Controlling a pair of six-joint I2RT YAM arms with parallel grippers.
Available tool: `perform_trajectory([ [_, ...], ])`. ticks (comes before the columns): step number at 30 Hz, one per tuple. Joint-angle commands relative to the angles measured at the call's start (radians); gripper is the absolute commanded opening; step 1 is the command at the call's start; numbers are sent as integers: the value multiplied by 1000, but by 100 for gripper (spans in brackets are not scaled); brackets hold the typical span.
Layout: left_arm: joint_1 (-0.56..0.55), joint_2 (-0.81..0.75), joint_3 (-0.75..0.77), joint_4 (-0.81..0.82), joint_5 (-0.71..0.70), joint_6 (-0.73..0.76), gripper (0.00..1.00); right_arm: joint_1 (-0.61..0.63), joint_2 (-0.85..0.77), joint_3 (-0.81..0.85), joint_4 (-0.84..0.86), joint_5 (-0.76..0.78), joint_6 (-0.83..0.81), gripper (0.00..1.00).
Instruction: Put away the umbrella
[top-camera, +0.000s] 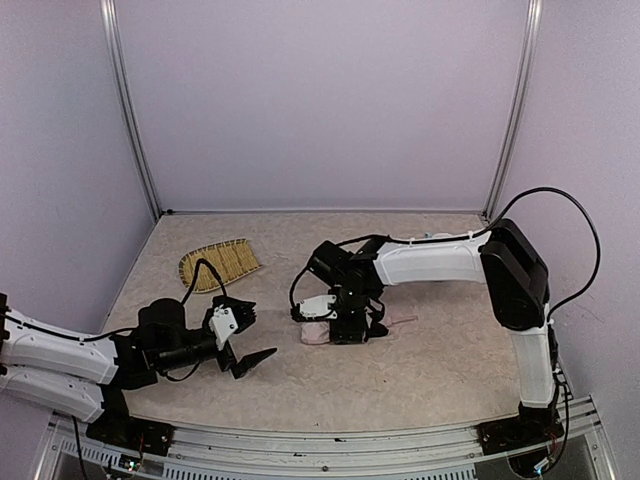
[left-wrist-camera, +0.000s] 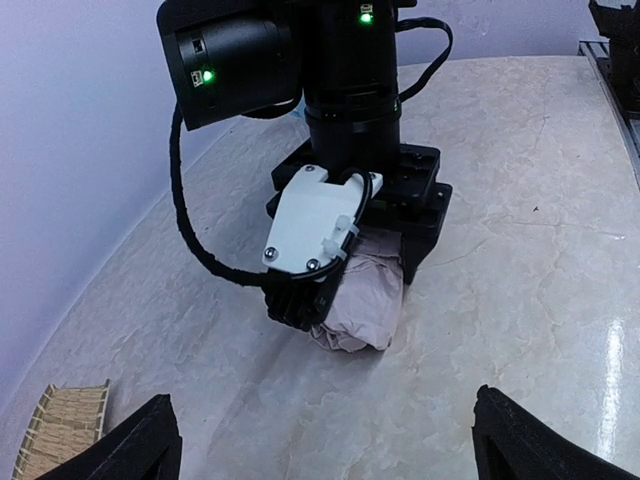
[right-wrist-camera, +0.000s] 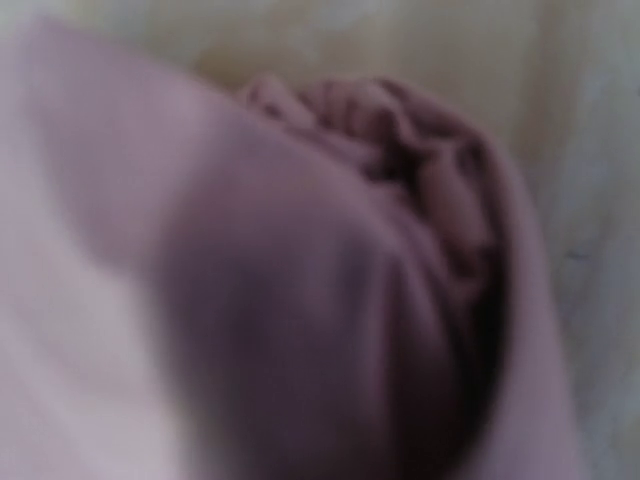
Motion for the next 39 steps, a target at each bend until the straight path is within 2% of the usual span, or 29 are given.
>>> perform_trajectory([
  [1,11,-12,-7,15,21,-8,99,30,101,27,-43,23,13,63],
  [3,11,-14,-5,12,19,-13,99,31,120,62,-57,46,42,42],
  [7,14,-53,-8,14,-42,-38,99,31,71,95,-18,46,68,26],
  [9,18,-95,-6,10,-117,-50,99,31,8,100,42,13,82,22],
  [11,33,-135,24,-21,-256,-84,99,19,-76,97,134,-36,109,21],
  [15,92,-168,135,-182,-592,-206,99,-24,-198,128,361,-195,212,15],
  [17,127,-181,180,-255,-701,-254,99,-43,-247,145,480,-286,268,10],
  [19,150,-205,204,-290,-754,-280,99,-49,-296,136,632,-375,312,8],
  [21,169,-238,206,-282,-749,-284,99,-50,-345,83,824,-459,360,5],
  [23,185,-272,197,-267,-729,-291,99,-49,-387,9,1070,-527,439,0],
  [25,196,-297,192,-260,-706,-297,99,-48,-411,-78,1312,-586,537,0],
  [27,198,-307,193,-258,-683,-298,99,-46,-402,-172,1530,-642,619,0],
  [30,198,-291,197,-245,-657,-304,99,-38,-327,-327,1815,-647,687,0],
  [32,199,-267,198,-241,-646,-307,99,-39,-239,-385,1841,-615,750,0],
  [37,201,-198,200,-228,-624,-308,99,-17,61,-413,1519,-576,774,0],
  [39,201,-179,204,-214,-623,-299,99,-15,157,-436,1503,-628,794,0],
])
